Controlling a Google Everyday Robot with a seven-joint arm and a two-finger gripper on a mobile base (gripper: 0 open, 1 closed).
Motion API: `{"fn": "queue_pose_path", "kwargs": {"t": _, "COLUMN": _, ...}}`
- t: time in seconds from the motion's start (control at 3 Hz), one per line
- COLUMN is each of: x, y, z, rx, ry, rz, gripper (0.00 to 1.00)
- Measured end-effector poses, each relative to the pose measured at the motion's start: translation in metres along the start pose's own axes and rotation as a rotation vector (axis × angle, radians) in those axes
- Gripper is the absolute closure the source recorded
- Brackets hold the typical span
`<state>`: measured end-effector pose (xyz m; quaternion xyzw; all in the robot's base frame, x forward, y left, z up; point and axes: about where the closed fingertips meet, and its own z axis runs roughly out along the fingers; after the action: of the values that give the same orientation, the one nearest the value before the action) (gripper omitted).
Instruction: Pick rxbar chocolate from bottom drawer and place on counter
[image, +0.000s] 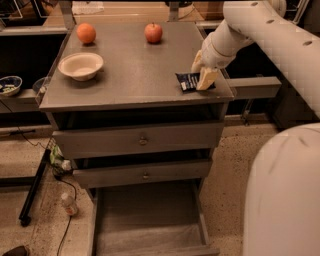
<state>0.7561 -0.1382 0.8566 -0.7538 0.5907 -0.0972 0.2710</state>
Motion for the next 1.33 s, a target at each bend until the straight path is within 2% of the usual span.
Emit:
{"fn": "queue_pose_path", "kwargs": {"t": 0.33, "x": -0.0064, "y": 0.0044, "z": 0.0025, "rx": -0.059, "ry": -0.034, "rz": -0.021, "gripper": 1.0}}
{"fn": "queue_pose_path", "kwargs": {"t": 0.67, "x": -0.0101, "y": 0.0065, "z": 0.003, "rx": -0.084, "ry": -0.043, "rz": -0.041, "gripper": 1.0}}
{"fn": "queue_pose_path", "kwargs": {"t": 1.0, "x": -0.0104, "y": 0.0067, "z": 0.0031, "rx": -0.086, "ry": -0.043, "rz": -0.043, "gripper": 0.84}}
{"fn": "queue_pose_path", "kwargs": {"t": 1.33, "x": -0.0104, "y": 0.0067, "z": 0.0031, "rx": -0.086, "ry": -0.043, "rz": -0.043, "gripper": 0.6}}
